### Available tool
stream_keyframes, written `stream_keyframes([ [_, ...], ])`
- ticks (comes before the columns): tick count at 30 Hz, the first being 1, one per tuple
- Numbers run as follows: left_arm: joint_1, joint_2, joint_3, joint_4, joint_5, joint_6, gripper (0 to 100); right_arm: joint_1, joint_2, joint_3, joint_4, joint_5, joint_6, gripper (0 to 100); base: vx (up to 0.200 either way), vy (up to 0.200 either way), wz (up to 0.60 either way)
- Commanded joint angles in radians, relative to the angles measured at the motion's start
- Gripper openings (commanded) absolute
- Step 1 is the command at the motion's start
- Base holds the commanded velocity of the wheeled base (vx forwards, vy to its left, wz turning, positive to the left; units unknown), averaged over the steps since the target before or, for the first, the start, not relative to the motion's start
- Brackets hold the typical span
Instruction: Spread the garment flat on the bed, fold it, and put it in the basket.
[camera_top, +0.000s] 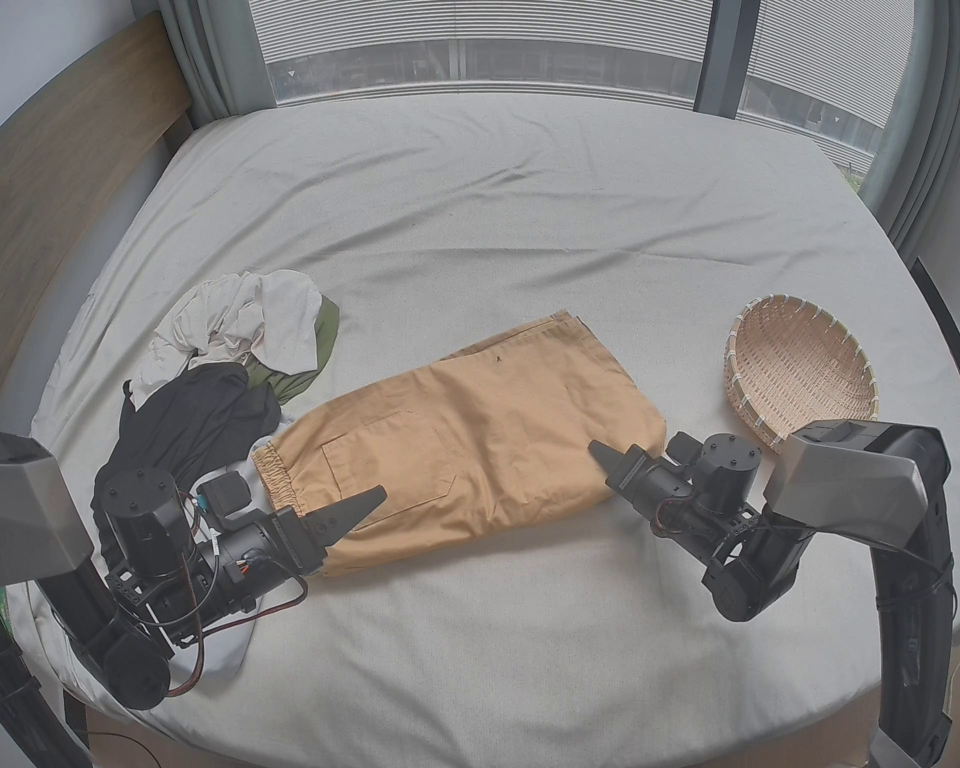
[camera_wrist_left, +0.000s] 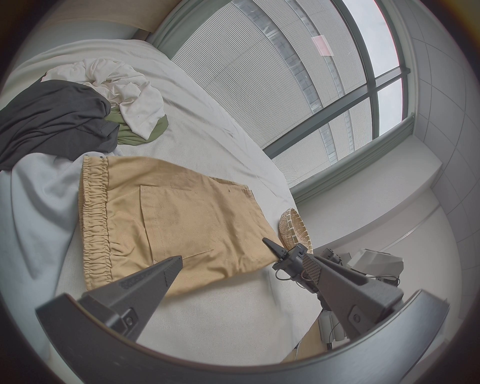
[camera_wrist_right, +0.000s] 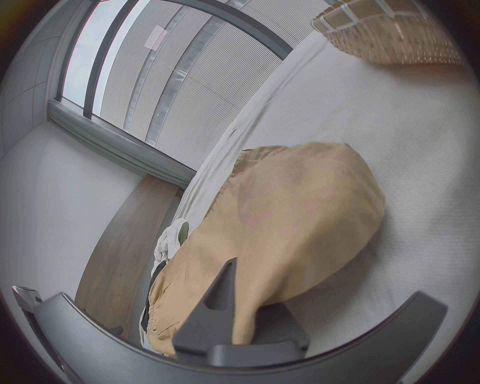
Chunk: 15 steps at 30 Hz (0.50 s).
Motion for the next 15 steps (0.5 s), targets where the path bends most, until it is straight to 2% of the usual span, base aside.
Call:
stream_keyframes([
  [1, -0.001, 0.002, 0.0, 0.0, 0.0, -0.001, 100, -0.003, -0.156, 0.175, -0.005, -0.002, -0.062, 0, 0.0, 0.0, 0.0],
  [3, -0.001, 0.002, 0.0, 0.0, 0.0, -0.001, 100, -0.009, -0.17, 0.227, -0.005, -0.008, -0.097, 0, 0.0, 0.0, 0.0],
  [5, -0.001, 0.002, 0.0, 0.0, 0.0, -0.001, 100, -0.009, -0.17, 0.227, -0.005, -0.008, -0.097, 0, 0.0, 0.0, 0.0],
  [6, -0.001, 0.002, 0.002, 0.0, 0.0, -0.001, 100, -0.024, -0.173, 0.304, -0.014, -0.051, -0.163, 0, 0.0, 0.0, 0.0],
  [10, -0.001, 0.002, 0.003, 0.001, 0.0, -0.001, 100, -0.041, -0.175, 0.354, -0.014, -0.077, -0.169, 0, 0.0, 0.0, 0.0],
  [11, -0.001, 0.002, 0.008, 0.001, 0.0, -0.001, 100, -0.043, -0.198, 0.426, -0.014, -0.1, -0.172, 0, 0.0, 0.0, 0.0],
  [15, 0.004, 0.012, 0.012, 0.001, 0.0, -0.001, 100, -0.043, -0.222, 0.518, -0.014, -0.109, -0.183, 0, 0.0, 0.0, 0.0],
])
